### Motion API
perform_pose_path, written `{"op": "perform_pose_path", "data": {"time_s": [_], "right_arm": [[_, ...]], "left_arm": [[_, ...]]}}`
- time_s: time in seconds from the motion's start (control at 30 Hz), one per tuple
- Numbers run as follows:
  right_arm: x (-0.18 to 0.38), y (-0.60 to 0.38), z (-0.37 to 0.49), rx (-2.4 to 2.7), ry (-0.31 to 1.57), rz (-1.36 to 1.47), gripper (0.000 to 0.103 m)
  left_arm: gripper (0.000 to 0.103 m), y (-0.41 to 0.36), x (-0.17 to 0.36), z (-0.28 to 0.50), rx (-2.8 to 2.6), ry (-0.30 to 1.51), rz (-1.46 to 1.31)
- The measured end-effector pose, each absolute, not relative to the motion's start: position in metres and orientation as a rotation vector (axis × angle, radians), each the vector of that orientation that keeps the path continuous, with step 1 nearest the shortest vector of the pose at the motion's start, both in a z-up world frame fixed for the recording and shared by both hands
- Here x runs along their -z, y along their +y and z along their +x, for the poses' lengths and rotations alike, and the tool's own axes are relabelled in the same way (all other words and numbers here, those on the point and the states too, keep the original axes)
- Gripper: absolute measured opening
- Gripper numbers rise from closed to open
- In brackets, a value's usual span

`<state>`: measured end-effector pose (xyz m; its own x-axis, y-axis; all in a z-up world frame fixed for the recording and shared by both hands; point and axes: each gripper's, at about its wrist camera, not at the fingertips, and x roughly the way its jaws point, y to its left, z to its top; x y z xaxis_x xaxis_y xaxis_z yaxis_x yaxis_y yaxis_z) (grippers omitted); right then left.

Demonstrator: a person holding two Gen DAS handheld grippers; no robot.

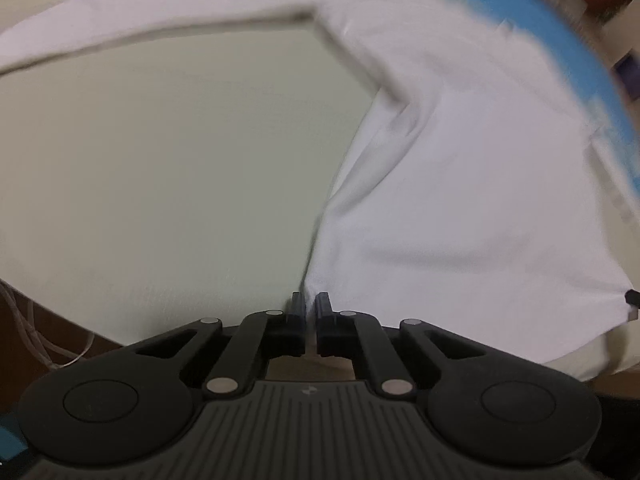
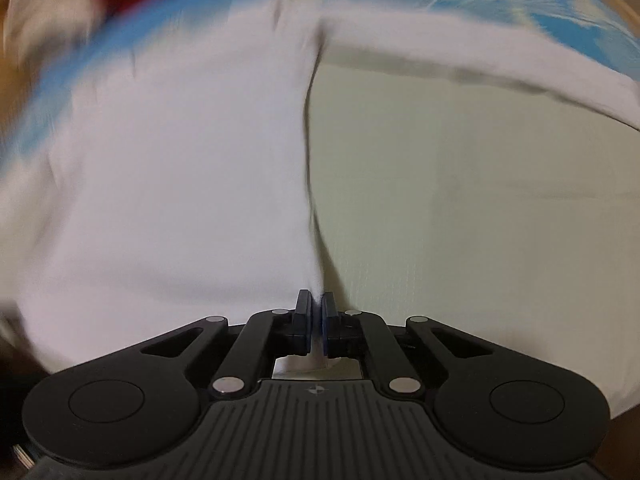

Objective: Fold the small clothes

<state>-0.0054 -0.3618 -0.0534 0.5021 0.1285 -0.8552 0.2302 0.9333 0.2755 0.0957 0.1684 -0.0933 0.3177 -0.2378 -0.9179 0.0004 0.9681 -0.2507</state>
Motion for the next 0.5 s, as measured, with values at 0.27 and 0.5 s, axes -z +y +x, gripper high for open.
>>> {"op": "perform_pose_path", "data": {"time_s": [0.27,0.5], "right_arm": [[0.071,-0.389,-0.028,0.193,1.201,0.483,0.004],[0.088,-0.378,-0.029,0.204,1.245,0.395,0.005]], "left_arm": [[0.004,0.155,0.113,0.074,0.144,1.372,-0.127],[0.008,0.15,0.119,0.068,0.123,1.402,-0.064]]}}
